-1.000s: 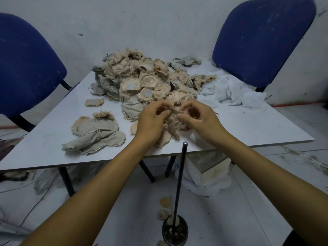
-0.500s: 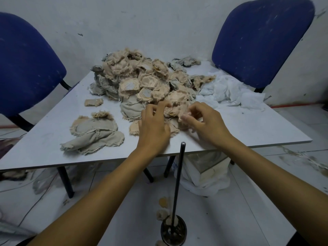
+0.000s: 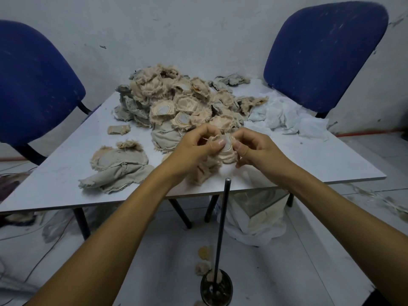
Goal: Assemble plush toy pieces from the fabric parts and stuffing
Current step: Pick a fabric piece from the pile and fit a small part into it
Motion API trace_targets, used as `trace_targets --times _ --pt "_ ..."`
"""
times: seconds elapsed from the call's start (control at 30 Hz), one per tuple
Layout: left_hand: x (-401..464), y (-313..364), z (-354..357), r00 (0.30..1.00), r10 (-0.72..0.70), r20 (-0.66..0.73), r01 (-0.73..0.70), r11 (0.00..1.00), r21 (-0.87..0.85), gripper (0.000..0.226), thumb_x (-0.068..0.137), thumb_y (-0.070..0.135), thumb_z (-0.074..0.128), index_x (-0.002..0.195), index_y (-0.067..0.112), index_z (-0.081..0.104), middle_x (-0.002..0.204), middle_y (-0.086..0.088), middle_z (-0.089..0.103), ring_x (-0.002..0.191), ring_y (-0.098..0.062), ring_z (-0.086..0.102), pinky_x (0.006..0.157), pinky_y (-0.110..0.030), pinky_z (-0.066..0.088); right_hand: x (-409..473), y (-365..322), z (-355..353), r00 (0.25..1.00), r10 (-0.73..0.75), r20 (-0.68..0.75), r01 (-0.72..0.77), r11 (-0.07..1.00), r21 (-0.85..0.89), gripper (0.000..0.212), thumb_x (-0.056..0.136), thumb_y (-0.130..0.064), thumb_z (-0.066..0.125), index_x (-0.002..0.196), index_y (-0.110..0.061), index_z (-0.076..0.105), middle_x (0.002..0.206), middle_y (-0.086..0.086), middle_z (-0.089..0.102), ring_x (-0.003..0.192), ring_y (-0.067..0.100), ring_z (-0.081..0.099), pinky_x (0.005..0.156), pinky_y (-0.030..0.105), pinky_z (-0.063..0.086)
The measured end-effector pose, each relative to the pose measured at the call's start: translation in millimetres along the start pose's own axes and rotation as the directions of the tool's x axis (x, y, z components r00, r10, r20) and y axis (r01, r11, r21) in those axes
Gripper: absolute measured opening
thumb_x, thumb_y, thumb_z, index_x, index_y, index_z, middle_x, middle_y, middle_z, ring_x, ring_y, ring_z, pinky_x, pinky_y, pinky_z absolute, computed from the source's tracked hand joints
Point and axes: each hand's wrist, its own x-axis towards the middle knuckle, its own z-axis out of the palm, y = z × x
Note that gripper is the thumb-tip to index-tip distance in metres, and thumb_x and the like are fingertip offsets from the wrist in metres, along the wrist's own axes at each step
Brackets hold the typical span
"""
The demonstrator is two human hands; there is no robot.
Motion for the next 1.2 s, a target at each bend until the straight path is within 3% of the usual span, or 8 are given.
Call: trace_targets --times 0.1,0.2,0.4,0.6,0.7,0.9,1.1,1.2 --pt "-6.3 7.5 -10.0 0.984 -0.026 0.178 0.018 0.999 0.046 0.012 0.084 0.019 0.071 0.093 0.015 0.064 0.086 0.0 0.063 0.083 -0.016 0.06 0.074 -0.03 0.05 -6.7 -5.7 -2.3 0.983 -0.181 -0.021 0.162 0.922 -0.352 0.006 0.099 -0.009 0.057 0.097 -0.015 0.059 0.086 0.007 0.059 0.076 0.016 0.058 0.068 0.037 0.054" --pt "-17.1 15.8 -12.3 0.972 0.106 0.208 -0.177 0.915 0.363 0.014 0.081 0.018 0.076 0.09 0.012 0.066 0.081 -0.002 0.064 0.074 -0.007 0.059 0.066 -0.024 0.048 -20.4 -10.2 1.0 0.912 -0.405 0.061 0.364 0.732 -0.576 0.006 0.096 -0.013 0.059 0.098 -0.008 0.062 0.086 -0.001 0.06 0.075 0.012 0.056 0.065 0.033 0.049" --pt "-45.5 25.5 0.1 0.81 0.56 0.175 -0.526 0.561 0.64 0.014 0.08 0.006 0.079 0.081 0.002 0.065 0.072 -0.003 0.063 0.06 -0.016 0.057 0.056 -0.028 0.048 -46.7 -17.2 10.7 0.806 -0.578 0.13 0.498 0.542 -0.677 0.024 0.099 -0.02 0.052 0.098 0.0 0.066 0.081 0.006 0.057 0.064 0.019 0.051 0.055 0.032 0.043" --pt "-67.5 25.4 1.2 0.701 0.678 0.221 -0.592 0.38 0.711 0.012 0.082 0.0 0.075 0.075 -0.003 0.065 0.074 -0.01 0.062 0.063 -0.021 0.055 0.054 -0.034 0.047 -58.8 -23.5 24.7 0.706 -0.684 0.185 0.587 0.418 -0.693 0.006 0.097 -0.015 0.056 0.101 -0.01 0.056 0.078 0.01 0.058 0.064 0.019 0.05 0.054 0.028 0.041" --pt "-74.7 21.5 6.6 0.688 0.68 0.252 -0.593 0.327 0.735 0.013 0.084 -0.002 0.073 0.074 -0.004 0.064 0.075 -0.012 0.062 0.065 -0.024 0.054 0.057 -0.033 0.046 -63.9 -21.2 26.7 0.698 -0.689 0.198 0.588 0.393 -0.707 0.009 0.095 -0.015 0.057 0.101 -0.014 0.051 0.079 0.011 0.059 0.066 0.019 0.05 0.055 0.027 0.04" --pt "-78.2 11.9 10.3 0.747 0.626 0.225 -0.559 0.407 0.723 0.006 0.083 -0.003 0.073 0.081 -0.002 0.066 0.079 -0.011 0.062 0.069 -0.024 0.054 0.058 -0.036 0.047 -69.8 -11.0 33.9 0.762 -0.629 0.154 0.544 0.492 -0.68 0.013 0.094 -0.02 0.056 0.105 -0.018 0.049 0.08 0.001 0.055 0.07 0.011 0.047 0.058 0.025 0.04" --pt "-84.3 -1.9 18.7 0.851 0.517 0.095 -0.479 0.688 0.544 0.02 0.08 -0.011 0.07 0.096 0.0 0.069 0.088 -0.005 0.067 0.078 -0.011 0.061 0.067 -0.028 0.056 -79.7 -3.3 42.3 0.887 -0.461 0.041 0.419 0.763 -0.493 0.02 0.092 -0.022 0.057 0.108 -0.03 0.049 0.09 -0.014 0.055 0.073 0.007 0.056 0.064 0.02 0.049" --pt "-86.1 -6.1 20.1 0.932 0.361 0.024 -0.337 0.843 0.419 0.016 0.084 -0.008 0.068 0.094 0.004 0.067 0.089 0.0 0.067 0.081 -0.012 0.063 0.07 -0.039 0.056 -85.1 -0.2 49.9 0.948 -0.317 -0.025 0.292 0.9 -0.322 0.017 0.092 -0.026 0.057 0.102 -0.036 0.048 0.081 -0.011 0.059 0.068 0.018 0.06 0.062 0.035 0.052"
